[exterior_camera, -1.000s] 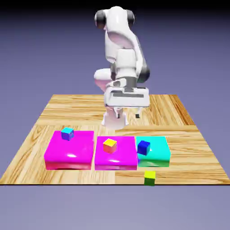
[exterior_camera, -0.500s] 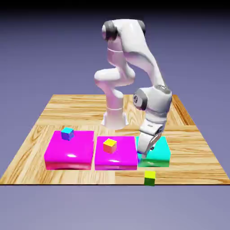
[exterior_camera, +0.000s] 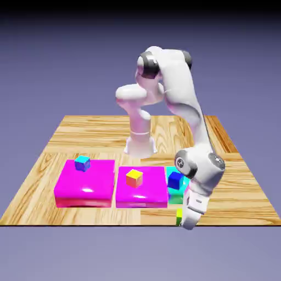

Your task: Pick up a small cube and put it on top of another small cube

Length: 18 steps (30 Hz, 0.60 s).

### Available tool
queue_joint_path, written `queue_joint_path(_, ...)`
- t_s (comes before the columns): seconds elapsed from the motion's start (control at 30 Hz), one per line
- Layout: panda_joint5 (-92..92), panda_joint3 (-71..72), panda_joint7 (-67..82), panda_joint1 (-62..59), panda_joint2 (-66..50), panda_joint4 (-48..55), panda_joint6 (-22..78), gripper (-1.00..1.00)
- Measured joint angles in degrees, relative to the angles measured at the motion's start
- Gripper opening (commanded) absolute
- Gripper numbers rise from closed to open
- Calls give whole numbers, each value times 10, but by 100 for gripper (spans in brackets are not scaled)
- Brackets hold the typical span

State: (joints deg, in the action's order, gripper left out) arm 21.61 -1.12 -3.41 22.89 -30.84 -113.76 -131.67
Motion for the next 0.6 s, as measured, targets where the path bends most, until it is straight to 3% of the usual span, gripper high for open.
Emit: queue_joint_path(0.6,49,-289,-15,-158,374,-257,111,-100)
